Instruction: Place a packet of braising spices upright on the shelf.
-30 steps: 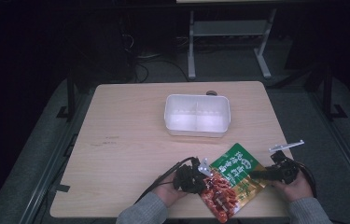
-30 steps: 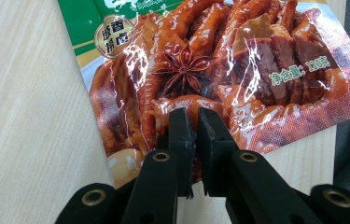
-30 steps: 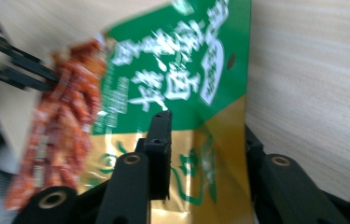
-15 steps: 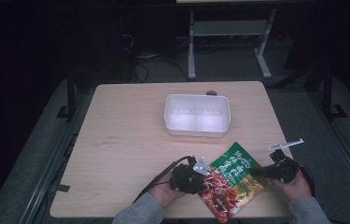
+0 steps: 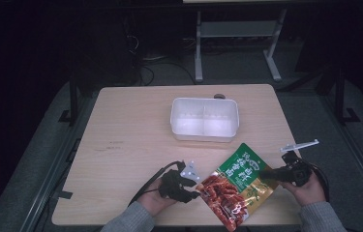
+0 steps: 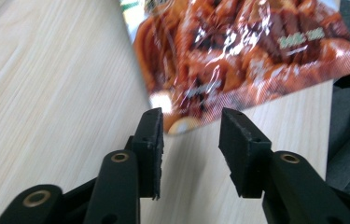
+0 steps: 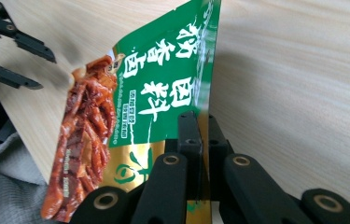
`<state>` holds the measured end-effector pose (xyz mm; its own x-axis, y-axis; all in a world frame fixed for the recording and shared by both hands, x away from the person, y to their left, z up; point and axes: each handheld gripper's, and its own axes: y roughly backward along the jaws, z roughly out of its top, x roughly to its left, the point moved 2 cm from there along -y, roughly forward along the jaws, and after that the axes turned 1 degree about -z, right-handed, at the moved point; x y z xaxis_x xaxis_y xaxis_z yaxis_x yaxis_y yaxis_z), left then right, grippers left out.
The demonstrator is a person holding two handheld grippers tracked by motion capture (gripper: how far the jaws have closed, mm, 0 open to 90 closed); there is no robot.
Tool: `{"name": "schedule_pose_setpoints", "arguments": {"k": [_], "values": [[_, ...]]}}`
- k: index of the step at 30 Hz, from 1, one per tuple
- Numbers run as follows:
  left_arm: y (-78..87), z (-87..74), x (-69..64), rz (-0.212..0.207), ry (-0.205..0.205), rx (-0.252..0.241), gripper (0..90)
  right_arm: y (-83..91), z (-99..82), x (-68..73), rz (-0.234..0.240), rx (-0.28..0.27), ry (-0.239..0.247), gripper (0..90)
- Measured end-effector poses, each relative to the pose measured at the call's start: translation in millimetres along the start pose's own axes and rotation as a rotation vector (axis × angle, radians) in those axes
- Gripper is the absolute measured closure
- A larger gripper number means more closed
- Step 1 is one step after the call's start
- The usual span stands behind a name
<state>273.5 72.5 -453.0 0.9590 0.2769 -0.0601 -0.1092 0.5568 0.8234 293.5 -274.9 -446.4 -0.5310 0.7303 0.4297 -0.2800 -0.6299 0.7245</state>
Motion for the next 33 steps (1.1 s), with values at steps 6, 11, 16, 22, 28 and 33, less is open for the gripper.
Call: {"name": "schedule_pose_setpoints", "arguments": {"k": [6,11,16,22,28,33], "values": [[11.3,-17.0,6.0,0.023,0.029,-0.026,52.7,9.9,8.9,8.8,0.005,0.002,0.028,89.7],[18.4,-28.9,11.5,0.041,0.054,-0.040,50.3,16.2,17.7,15.3,0.013,0.004,0.041,89.7],[25.6,-43.0,18.4,0.053,0.089,-0.065,47.9,20.0,26.0,21.6,0.011,0.008,0.061,89.7],[31.6,-50.8,25.5,0.067,0.110,-0.084,45.6,27.8,40.7,35.6,0.025,0.008,0.091,89.7],[31.0,-54.7,27.9,0.070,0.122,-0.086,43.5,34.4,56.3,50.9,0.043,0.007,0.131,89.8],[32.2,-57.0,31.3,0.076,0.143,-0.096,40.7,37.6,67.6,61.7,0.054,0.012,0.161,89.8]]}}
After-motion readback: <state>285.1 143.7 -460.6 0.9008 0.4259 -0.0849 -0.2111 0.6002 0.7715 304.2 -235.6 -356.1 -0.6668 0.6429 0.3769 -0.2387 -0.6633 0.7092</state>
